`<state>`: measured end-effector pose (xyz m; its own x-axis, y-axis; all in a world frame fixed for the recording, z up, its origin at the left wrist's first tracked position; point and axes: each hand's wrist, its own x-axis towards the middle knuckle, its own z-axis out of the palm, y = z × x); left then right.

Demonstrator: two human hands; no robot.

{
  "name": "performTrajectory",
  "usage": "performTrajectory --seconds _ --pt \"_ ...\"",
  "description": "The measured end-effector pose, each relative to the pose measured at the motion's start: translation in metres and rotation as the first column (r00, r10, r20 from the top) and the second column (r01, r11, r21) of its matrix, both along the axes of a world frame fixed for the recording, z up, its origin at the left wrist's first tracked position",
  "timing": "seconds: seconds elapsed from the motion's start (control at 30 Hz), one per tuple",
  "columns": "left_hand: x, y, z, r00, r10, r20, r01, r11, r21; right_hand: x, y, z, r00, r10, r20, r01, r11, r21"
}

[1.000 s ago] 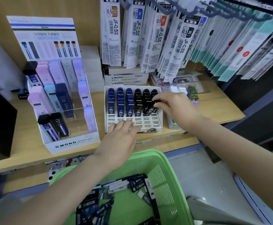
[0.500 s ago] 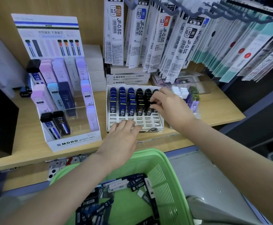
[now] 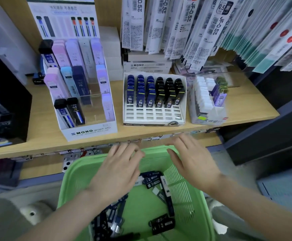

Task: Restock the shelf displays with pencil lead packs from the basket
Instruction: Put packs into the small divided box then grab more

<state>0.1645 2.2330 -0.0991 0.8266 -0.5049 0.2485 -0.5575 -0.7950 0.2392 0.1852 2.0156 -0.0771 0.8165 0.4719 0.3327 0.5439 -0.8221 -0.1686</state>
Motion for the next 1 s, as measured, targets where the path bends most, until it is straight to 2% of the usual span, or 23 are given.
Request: performTrajectory --seconds 0.1,0.2,0.33,0.53,0.63,0.77,0.9,1.0 --pt "-0.028 0.008 -0.035 0.986 0.063 -0.153 -0.059 0.998 0.031 -0.024 0.004 -0.044 0.973 0.052 -0.223 -0.063 0.997 -0.039" --pt "-0.047 0.016 -0.071 0.935 0.168 -0.312 -0.158 0.986 0.057 -0.037 0.01 -0.092 0.887 0.027 -0.462 -0.093 0.988 -0.12" --pt "-0.051 0.032 -0.112 0.75 0.352 -0.56 -0.278 0.936 0.215 -0.029 0.019 -0.143 0.778 -0.054 -0.625 -0.044 0.989 -0.14" --pt "-0.045 0.048 -0.173 0.518 0.464 -0.719 -0.339 0.883 0.326 -0.016 0.018 -0.222 0.631 -0.22 -0.744 0.074 0.972 -0.225" --pt "-0.041 0.05 -0.198 0.458 0.484 -0.745 -0.383 0.864 0.326 -0.012 0.013 -0.25 0.588 -0.261 -0.766 0.071 0.96 -0.273" --pt "-0.042 0.05 -0.224 0.421 0.531 -0.736 -0.394 0.837 0.379 -0.011 0.013 -0.267 0.629 -0.31 -0.713 0.032 0.926 -0.375" --pt "-0.055 0.039 -0.234 0.483 0.59 -0.647 -0.355 0.808 0.47 -0.008 0.021 -0.274 0.688 -0.312 -0.655 0.049 0.921 -0.386" --pt "-0.067 0.031 -0.237 0.502 0.63 -0.593 -0.42 0.776 0.47 -0.008 0.024 -0.276 0.682 -0.309 -0.663 0.041 0.921 -0.388"
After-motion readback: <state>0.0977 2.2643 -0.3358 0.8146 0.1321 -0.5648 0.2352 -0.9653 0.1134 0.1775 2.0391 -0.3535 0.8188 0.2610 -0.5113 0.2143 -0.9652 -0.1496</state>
